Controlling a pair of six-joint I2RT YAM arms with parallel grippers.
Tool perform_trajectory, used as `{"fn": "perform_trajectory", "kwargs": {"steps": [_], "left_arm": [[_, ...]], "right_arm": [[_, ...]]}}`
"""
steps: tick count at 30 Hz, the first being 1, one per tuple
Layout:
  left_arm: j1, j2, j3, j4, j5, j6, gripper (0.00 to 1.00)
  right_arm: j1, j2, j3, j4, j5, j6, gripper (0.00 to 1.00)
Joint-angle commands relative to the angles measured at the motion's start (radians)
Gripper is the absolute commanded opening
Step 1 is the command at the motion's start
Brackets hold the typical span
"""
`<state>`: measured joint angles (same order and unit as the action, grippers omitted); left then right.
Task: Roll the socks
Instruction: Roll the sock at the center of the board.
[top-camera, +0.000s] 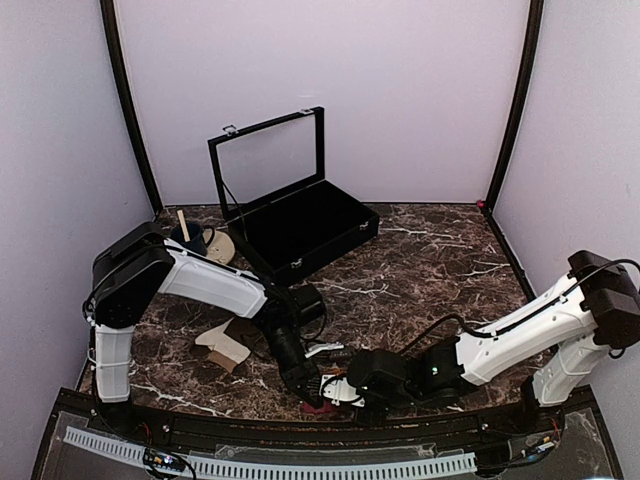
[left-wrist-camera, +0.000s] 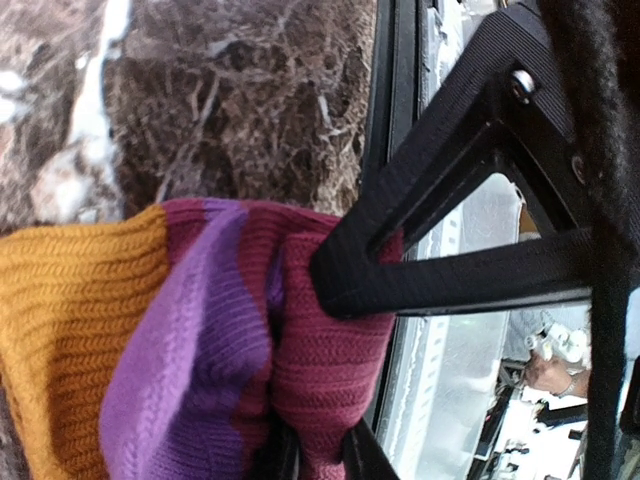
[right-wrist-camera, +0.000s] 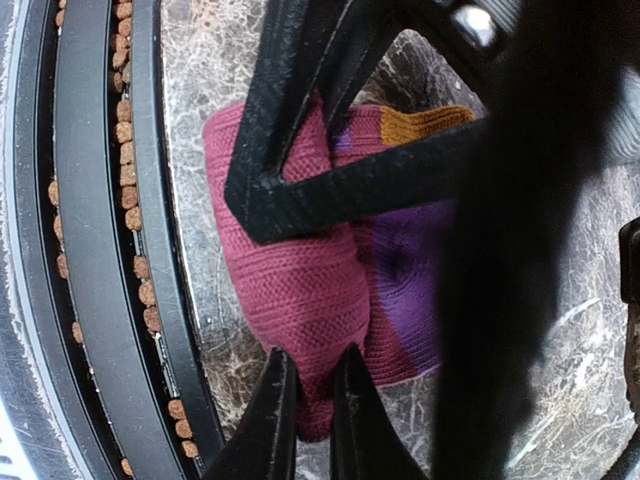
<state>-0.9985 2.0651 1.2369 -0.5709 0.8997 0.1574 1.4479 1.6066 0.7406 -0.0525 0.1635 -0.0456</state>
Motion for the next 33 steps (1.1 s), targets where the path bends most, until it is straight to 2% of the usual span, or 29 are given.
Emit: {"fn": "perform_trajectory", "kwargs": {"steps": [1,18,33], "left_arm": [[0.017,0.022,-0.049,0.031,-0.121,-0.063,0.18],[0.104,-0.198,-0.254,0.268,-0.195,-0.239,0.26],[0.121,-0.284,-0.327,0.317,-0.21,-0.28,0.3]], "right_arm": [[-0.017,0.038,-0.006,-0.011,-0.064,0.023,0.0],[-0.075,0.068,0.033,-0.063,-0.15,0.052,0.0],[-0.131,0.084,0.055,-0.076,-0.246,0.121,0.0]]}}
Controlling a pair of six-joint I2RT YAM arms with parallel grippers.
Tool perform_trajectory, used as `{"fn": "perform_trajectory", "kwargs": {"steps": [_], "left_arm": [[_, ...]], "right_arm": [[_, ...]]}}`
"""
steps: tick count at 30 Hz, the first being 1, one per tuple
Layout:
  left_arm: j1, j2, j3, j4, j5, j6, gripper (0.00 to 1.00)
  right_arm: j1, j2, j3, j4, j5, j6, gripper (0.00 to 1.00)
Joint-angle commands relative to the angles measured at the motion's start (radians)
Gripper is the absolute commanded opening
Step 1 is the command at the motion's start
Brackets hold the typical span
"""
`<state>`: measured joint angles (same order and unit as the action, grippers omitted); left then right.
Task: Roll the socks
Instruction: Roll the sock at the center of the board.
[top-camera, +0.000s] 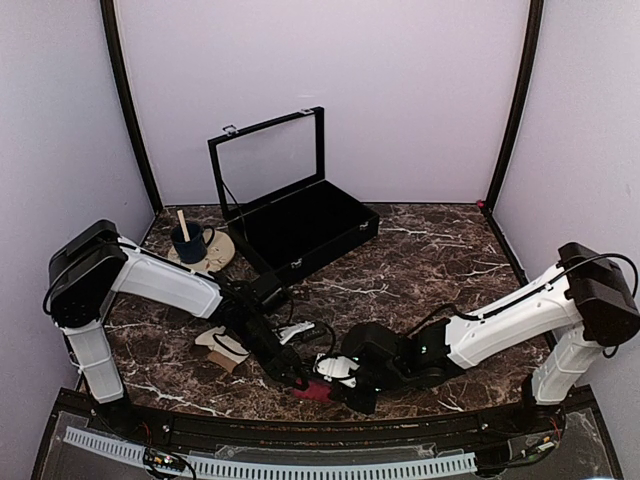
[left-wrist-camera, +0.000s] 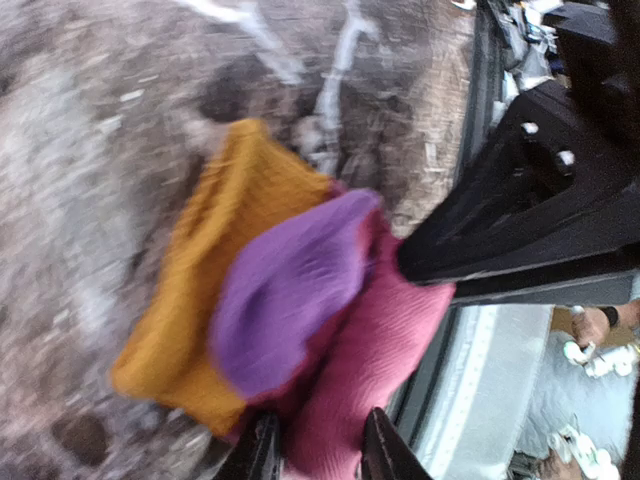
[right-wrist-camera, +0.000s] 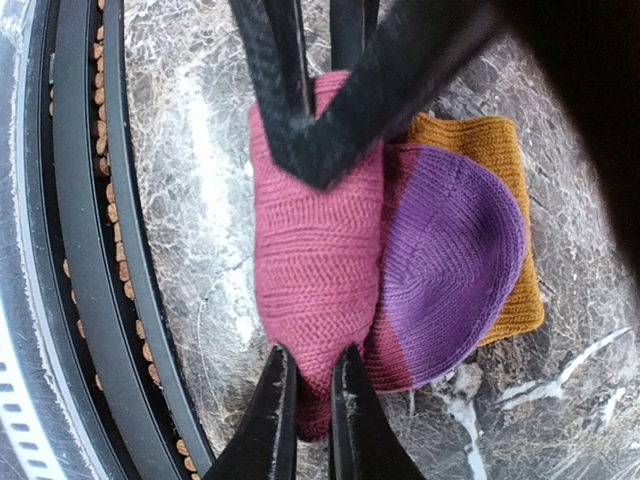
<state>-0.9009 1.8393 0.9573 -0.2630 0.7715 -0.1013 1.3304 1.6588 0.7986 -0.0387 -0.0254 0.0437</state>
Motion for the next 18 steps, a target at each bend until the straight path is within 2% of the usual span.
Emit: {"fn": "perform_trajectory", "kwargs": {"steps": [1,18], "left_arm": [[0.028,-0.068,-0.059,0.018,-0.089,-0.026,0.3],[0.053,-0.198,-0.134,0.059,-0.299,-0.079,0.32]], "right_arm": [[-0.017,0.032,-0.003,-0.091,-0.065,0.037,0.0],[-0.087,0.044,0.022,-0.114,-0.23,0.086,0.0]]}}
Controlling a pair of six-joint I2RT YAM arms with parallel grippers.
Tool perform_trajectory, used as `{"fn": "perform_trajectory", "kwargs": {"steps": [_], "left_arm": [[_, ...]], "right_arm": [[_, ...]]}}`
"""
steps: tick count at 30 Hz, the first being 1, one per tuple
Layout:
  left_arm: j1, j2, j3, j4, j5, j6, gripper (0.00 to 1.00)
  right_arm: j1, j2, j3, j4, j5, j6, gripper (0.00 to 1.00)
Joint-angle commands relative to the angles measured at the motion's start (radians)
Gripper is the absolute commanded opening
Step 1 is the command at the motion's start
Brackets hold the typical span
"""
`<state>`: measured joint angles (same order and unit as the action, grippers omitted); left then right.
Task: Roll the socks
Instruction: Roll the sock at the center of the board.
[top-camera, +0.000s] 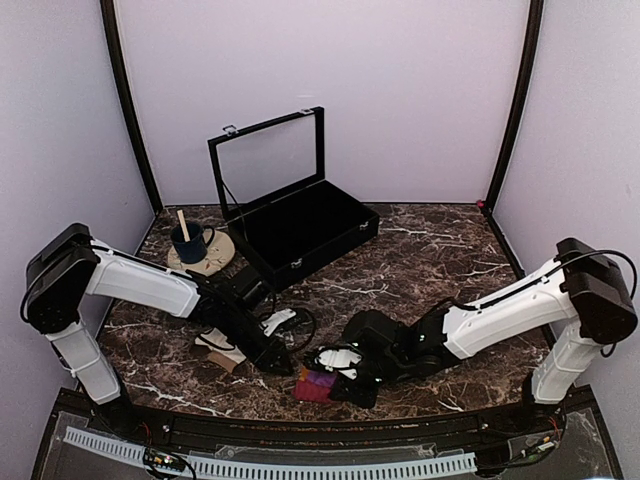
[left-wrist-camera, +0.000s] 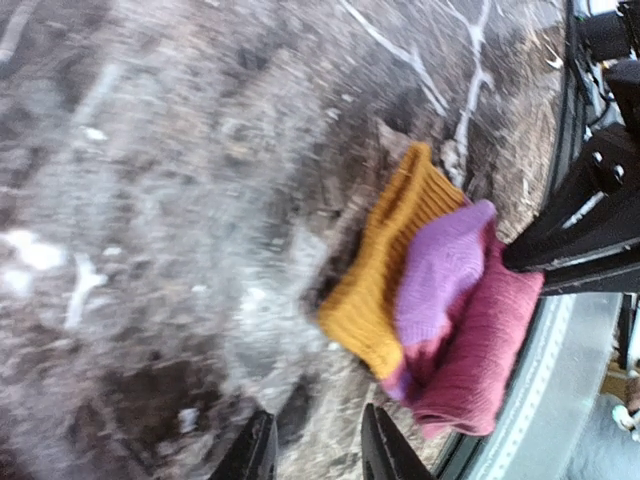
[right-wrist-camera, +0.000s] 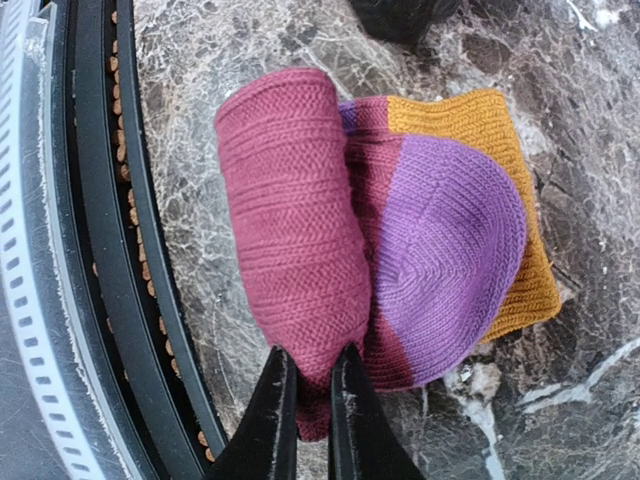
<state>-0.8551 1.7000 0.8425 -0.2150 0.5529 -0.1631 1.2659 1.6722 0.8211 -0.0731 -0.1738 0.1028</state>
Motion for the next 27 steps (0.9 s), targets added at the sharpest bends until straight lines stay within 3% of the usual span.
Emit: {"fn": "perform_trajectory", "kwargs": {"steps": [1,8,14,20,27], "left_arm": [[0.008,-0.069,-0.021,0.013,-0.09,-0.021,0.32],[0.008,-0.166,-0.077,0.067,-0.198,-0.067,0.32],[-0.006,-0.36,-0.22,0.214,-0.3,-0.134,0.32],[-0.163,-0.491,-0.29,0.276,-0.493,-0.015,0.34],[-0.273,-0.508,-0.311,0.283,-0.56,0.056,0.34]], "right_arm": [[-0.031,0.032,0.0,-0.081,-0.094,0.03,0.0],[-0.081,0.058,0.033,-0.125,-0.18,0.027,0.0],[-0.107,0.106,0.086,-0.183,-0.248,0.015,0.0],[-0.14,0.165,0.145,-0.249,-0.323,0.006,0.0],[-0.183,0.231,0.21,-0.327,-0.415,-0.003,0.0]]}}
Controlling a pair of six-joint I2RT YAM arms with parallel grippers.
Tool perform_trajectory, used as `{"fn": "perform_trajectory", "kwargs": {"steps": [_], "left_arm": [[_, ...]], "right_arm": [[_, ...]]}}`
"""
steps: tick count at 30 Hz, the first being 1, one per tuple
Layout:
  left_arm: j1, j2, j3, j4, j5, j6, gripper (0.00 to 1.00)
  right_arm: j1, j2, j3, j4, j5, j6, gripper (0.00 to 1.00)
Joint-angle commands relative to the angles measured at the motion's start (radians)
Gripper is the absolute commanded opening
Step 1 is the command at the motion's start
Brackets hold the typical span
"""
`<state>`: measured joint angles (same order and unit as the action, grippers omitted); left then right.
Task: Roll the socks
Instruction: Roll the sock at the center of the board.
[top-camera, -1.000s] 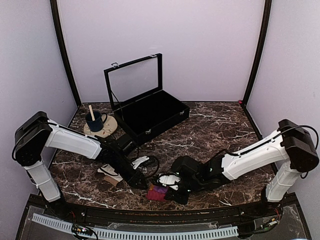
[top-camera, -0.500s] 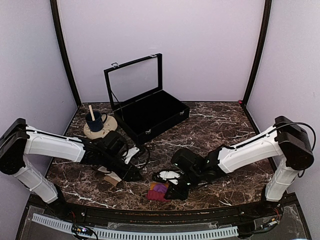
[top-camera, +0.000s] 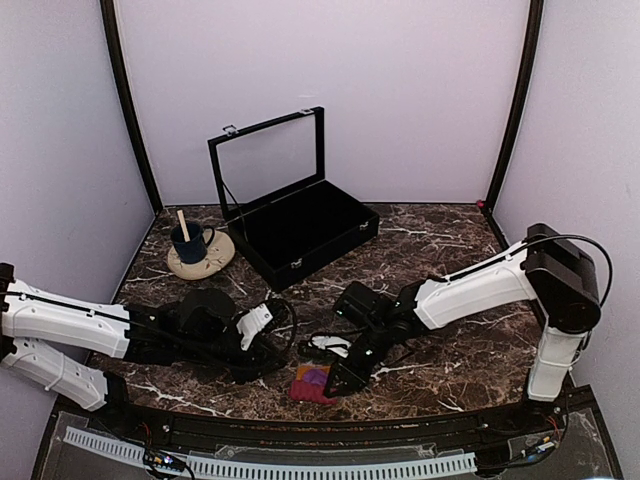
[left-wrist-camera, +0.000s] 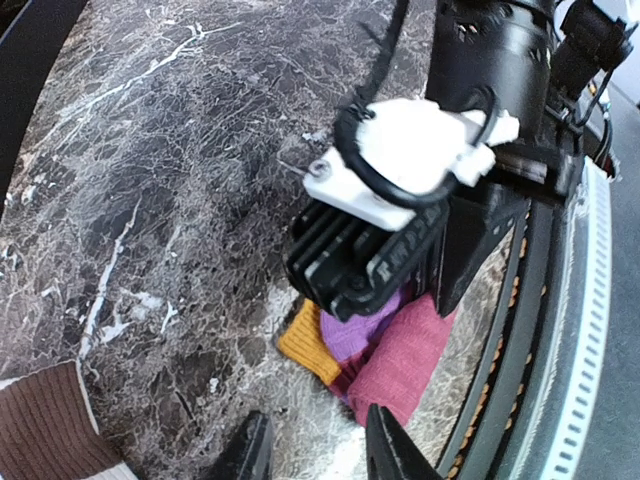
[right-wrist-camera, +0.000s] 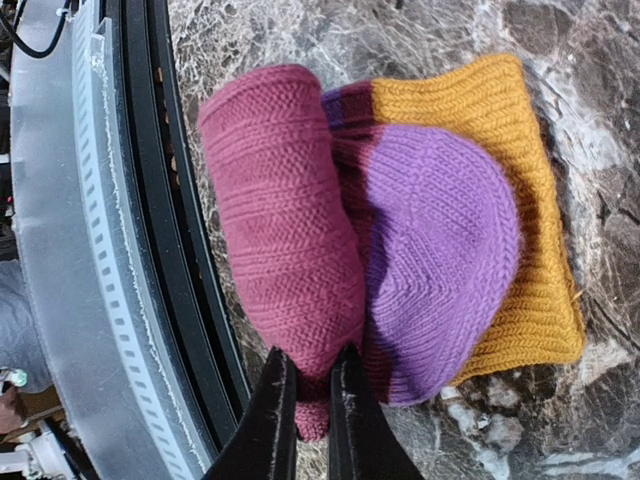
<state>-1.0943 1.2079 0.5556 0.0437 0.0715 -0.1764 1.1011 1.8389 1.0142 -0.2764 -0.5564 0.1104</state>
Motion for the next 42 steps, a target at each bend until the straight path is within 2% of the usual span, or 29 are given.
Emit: {"fn": "perform_trajectory", "kwargs": {"steps": [1,12,20,28,42], "left_arm": [[-0.044,-0.014,-0.022,0.023,-0.08,0.082,0.34],[-0.144,0.118,0.089,-0.044,-0.039,0.291,0.36],[-0.161,0.203,0.155,-0.102,-0.002,0.412,0.37],[-0.161,0.279,0.194,-0.141,0.035,0.47,0.37],[-0.16,0.375,0.234,-0.158,-0.049,0.524,0.37]], "right_arm": [[-0.023,0.074,0.029,-0.138,-0.039,-0.015,0.0],[-0.063,0.157,0.131,-0.222,-0.117,-0.027,0.0],[-0.076,0.183,0.18,-0.26,-0.142,-0.039,0.0],[-0.079,0.192,0.195,-0.278,-0.151,-0.044,0.0],[-0.083,0.21,0.216,-0.313,-0.176,-0.065,0.0]]}}
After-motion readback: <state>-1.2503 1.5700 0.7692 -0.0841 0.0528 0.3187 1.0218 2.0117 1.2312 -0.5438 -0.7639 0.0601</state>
